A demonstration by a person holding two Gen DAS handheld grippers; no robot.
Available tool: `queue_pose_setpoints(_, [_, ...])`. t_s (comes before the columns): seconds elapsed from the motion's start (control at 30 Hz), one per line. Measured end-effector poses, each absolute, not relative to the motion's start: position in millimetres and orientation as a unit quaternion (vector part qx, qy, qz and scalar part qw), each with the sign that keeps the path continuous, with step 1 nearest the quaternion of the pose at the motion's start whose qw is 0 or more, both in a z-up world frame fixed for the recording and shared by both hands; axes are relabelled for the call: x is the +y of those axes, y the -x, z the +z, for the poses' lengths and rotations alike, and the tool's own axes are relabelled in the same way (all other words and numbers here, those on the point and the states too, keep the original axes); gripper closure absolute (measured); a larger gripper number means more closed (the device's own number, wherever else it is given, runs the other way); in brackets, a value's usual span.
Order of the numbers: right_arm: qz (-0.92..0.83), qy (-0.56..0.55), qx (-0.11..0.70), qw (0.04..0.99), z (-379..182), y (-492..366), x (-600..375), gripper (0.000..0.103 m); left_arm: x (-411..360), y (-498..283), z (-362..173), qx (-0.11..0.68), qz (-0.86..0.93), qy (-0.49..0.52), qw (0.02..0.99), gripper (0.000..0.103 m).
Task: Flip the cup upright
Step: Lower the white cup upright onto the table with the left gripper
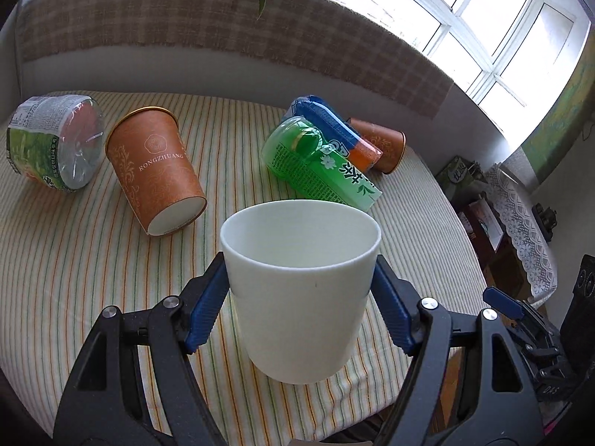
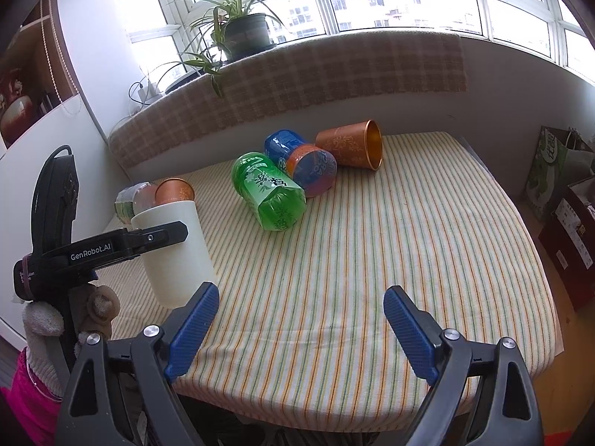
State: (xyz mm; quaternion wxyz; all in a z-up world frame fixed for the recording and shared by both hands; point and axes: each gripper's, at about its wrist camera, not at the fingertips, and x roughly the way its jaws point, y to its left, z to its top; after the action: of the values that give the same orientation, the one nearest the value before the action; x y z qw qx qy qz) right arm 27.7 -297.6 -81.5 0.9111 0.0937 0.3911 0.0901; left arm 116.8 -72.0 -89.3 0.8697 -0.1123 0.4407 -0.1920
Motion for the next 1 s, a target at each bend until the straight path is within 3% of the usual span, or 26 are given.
queue_pose_setpoints(0.5, [0.087,-0.102,0.393,0.910,-82.7,-26.6,-301.0,0.011,-94.2,-112.1,-89.3,0.396,-0.186,0.019,0.899,0.027])
queue_pose_setpoints(1.0, [0.088,-0.103,0.390,0.911,-79.3,-24.3,-299.9,0.011,-98.5,-101.5,-92.8,0.397,-0.207,0.004,0.894,0.024])
